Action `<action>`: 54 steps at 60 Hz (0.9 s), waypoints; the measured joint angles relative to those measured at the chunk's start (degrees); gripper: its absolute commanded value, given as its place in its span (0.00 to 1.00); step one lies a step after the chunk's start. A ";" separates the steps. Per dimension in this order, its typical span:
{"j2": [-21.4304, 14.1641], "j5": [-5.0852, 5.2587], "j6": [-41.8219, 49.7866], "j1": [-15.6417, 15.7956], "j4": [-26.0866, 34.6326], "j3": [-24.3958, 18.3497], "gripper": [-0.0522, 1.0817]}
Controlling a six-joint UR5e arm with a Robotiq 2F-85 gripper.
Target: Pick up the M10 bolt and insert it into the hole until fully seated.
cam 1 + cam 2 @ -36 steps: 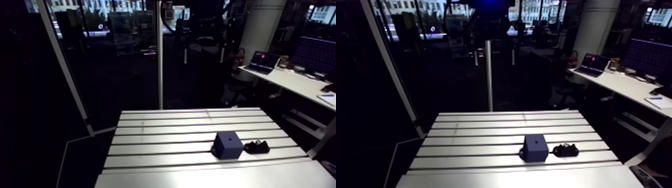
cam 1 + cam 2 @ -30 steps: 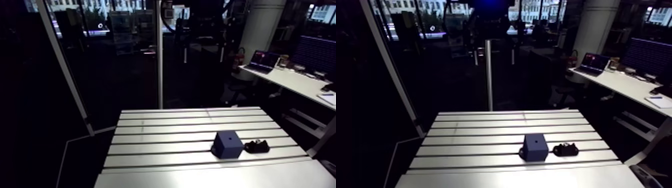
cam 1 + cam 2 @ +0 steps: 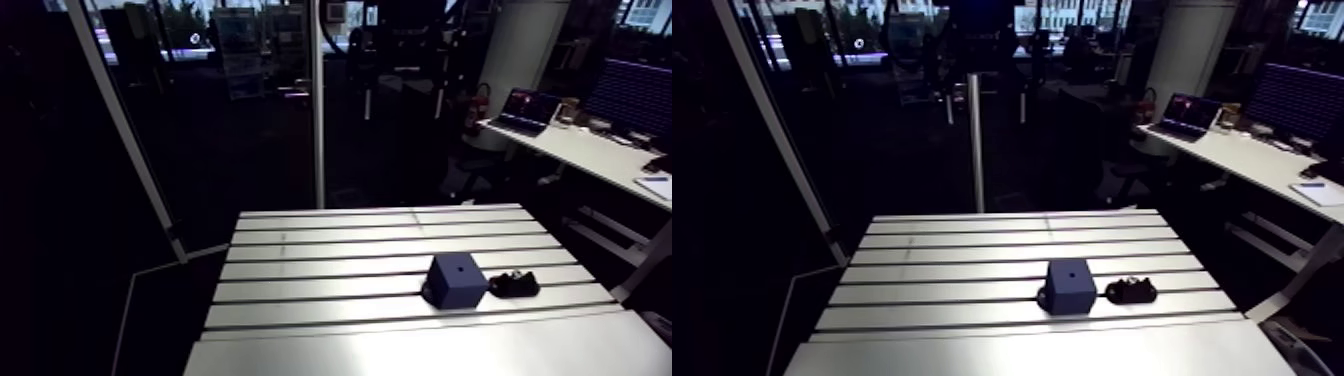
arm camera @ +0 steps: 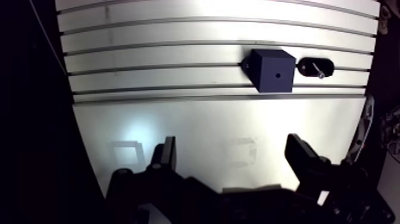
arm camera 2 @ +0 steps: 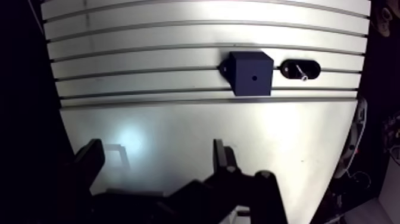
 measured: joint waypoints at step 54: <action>-1.21 -0.40 -5.06 -1.10 -6.85 4.79 0.05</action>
